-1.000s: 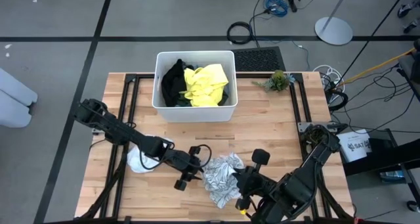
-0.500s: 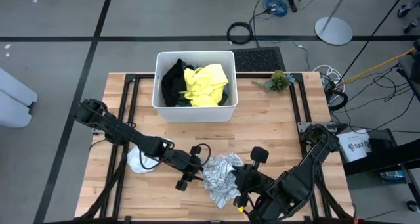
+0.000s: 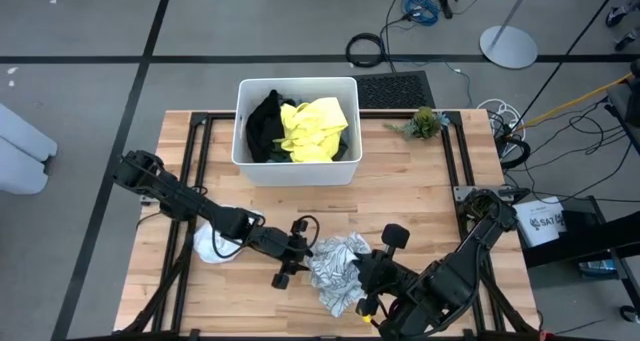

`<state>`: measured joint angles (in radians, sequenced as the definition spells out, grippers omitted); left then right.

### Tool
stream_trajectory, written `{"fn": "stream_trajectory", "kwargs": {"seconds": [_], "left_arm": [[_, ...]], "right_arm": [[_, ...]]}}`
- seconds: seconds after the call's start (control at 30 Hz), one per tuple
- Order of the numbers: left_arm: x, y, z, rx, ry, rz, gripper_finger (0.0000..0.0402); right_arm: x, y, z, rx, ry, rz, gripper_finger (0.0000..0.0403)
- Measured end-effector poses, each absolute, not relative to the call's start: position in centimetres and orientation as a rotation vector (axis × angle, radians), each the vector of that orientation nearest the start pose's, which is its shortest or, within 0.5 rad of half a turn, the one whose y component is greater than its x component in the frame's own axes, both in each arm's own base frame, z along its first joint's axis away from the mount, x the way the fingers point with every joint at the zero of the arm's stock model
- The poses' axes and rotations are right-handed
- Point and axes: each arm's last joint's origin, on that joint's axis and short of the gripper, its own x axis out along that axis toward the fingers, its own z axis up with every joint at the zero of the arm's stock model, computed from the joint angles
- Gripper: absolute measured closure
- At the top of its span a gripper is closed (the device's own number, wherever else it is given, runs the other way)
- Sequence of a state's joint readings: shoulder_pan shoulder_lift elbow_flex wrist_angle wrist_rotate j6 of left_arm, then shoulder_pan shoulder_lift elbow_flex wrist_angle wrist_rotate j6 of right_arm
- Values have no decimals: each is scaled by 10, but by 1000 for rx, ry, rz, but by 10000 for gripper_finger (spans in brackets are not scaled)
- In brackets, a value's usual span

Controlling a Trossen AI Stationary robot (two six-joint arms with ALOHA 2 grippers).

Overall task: Fold laundry
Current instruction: Fold the white patterned blouse

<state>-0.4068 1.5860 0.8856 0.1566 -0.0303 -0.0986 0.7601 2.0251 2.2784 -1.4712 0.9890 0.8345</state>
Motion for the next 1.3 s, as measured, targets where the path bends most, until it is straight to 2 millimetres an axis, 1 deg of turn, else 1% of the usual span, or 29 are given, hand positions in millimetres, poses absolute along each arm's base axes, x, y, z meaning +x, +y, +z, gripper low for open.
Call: {"fn": "stream_trajectory", "kwargs": {"seconds": [0.17,0.27,0.33,0.47,0.5,0.63,0.73,0.77,0.83,0.97,1.1,1.17,1.23,1.3], "left_arm": [[306,-131,205,30,550,-337,251],[306,-131,205,34,550,-339,269],[306,-131,205,50,548,-355,295],[305,-132,205,99,539,-398,379],[305,-132,205,102,538,-399,389],[305,-133,206,118,527,-404,393],[303,-132,215,123,498,-405,397],[301,-131,222,132,480,-406,397],[296,-130,243,137,419,-412,398],[276,-126,299,168,238,-434,398],[240,-117,358,172,13,-449,399],[220,-110,382,151,-80,-451,399],[201,-103,402,129,-163,-455,399],[184,-97,416,112,-228,-461,400]], "right_arm": [[297,249,382,-146,611,-481,403],[297,249,382,-146,611,-481,403],[297,249,382,-146,611,-481,403],[297,249,382,-146,611,-481,403],[297,249,382,-146,611,-481,403],[297,249,382,-147,611,-481,403],[297,249,382,-153,613,-478,401],[297,249,382,-154,613,-478,399],[297,249,382,-155,613,-478,395],[297,249,381,-166,617,-475,392],[299,247,381,-171,619,-481,393],[300,245,382,-178,618,-485,392],[301,244,382,-180,619,-489,393],[303,242,382,-176,619,-496,393]]}}
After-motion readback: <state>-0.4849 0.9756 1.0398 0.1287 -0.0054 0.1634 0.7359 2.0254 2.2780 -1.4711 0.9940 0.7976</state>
